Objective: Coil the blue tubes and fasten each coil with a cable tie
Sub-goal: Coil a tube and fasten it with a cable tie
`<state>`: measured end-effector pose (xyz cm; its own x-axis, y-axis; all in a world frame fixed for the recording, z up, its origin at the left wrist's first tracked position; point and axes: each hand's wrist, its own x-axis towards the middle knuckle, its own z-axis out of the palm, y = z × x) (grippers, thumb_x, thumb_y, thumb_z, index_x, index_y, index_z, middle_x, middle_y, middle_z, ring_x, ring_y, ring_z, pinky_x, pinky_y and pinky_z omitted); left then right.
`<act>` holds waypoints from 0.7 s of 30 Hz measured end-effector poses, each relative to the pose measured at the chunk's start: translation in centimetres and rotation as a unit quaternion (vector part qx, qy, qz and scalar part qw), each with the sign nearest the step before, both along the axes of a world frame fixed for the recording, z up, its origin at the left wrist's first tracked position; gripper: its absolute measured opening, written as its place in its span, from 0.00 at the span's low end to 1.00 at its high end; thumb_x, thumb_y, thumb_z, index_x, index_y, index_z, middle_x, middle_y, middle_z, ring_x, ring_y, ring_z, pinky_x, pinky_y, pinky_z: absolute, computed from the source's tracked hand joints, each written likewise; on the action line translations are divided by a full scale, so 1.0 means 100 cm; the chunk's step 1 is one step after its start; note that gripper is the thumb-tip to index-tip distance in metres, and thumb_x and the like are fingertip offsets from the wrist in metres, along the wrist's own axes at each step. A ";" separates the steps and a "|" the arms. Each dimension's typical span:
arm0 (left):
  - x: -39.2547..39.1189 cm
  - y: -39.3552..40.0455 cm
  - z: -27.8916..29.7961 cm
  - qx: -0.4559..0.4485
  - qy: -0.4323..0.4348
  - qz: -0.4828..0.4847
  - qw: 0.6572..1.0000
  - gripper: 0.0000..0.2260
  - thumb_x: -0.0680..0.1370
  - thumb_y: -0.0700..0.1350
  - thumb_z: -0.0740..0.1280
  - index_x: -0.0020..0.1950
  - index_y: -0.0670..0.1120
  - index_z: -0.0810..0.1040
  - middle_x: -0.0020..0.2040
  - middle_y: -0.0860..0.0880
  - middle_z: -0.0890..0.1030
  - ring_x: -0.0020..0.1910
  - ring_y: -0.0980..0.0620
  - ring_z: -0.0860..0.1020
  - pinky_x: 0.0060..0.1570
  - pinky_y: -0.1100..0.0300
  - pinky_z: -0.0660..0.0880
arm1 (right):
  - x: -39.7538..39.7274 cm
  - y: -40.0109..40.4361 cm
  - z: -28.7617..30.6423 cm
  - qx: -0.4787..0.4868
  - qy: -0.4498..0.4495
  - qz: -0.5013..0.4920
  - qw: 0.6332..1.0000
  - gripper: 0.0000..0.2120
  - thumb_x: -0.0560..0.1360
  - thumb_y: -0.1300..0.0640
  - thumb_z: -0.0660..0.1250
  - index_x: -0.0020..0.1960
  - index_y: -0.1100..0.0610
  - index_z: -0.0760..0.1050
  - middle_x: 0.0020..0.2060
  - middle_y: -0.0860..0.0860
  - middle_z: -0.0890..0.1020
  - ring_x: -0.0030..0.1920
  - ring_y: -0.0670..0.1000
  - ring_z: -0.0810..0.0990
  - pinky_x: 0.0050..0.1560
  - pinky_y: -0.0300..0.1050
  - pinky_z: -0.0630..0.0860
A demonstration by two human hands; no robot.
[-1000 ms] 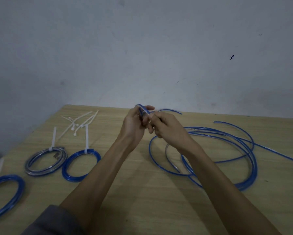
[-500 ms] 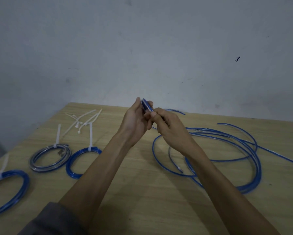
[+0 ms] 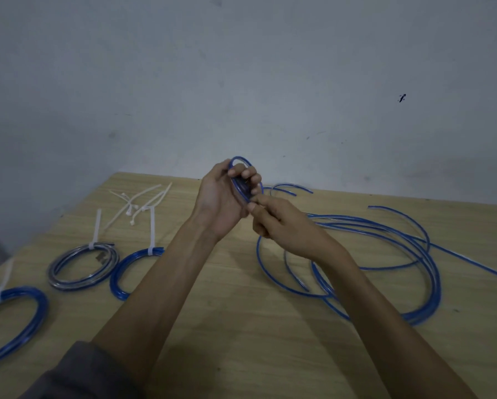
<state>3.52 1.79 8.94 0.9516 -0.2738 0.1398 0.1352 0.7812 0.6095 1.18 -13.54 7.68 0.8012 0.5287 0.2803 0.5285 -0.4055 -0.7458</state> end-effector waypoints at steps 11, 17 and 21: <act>-0.007 0.015 0.010 0.410 -0.116 -0.117 0.897 0.21 0.83 0.50 0.52 0.29 0.52 0.60 0.25 0.56 0.54 0.25 0.56 0.49 0.28 0.58 0.46 | 0.027 -0.061 -0.010 -0.161 0.050 -0.087 0.982 0.17 0.76 0.41 0.70 0.43 0.55 0.81 0.32 0.51 0.73 0.34 0.47 0.71 0.39 0.49 0.68; -0.032 -0.032 -0.001 0.705 -0.213 -0.204 0.645 0.23 0.86 0.55 0.51 0.32 0.49 0.62 0.28 0.53 0.61 0.28 0.54 0.57 0.32 0.58 0.58 | 0.033 -0.063 -0.005 -0.319 -0.047 -0.179 0.929 0.11 0.81 0.50 0.66 0.48 0.56 0.81 0.43 0.54 0.83 0.45 0.56 0.81 0.46 0.51 0.75; -0.033 -0.046 -0.018 0.823 -0.234 -0.132 0.501 0.28 0.85 0.59 0.47 0.43 0.41 0.76 0.41 0.45 0.79 0.42 0.46 0.77 0.50 0.53 0.72 | 0.027 -0.054 0.003 -0.320 -0.124 -0.225 0.912 0.11 0.83 0.52 0.59 0.53 0.55 0.79 0.49 0.53 0.81 0.50 0.58 0.79 0.49 0.54 0.77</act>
<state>0.24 -2.82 7.18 0.8203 -0.4922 -0.2911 -0.3563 -0.8381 0.4131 3.89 -18.97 7.97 0.9314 0.2808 0.2317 0.3212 -0.9334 -0.1598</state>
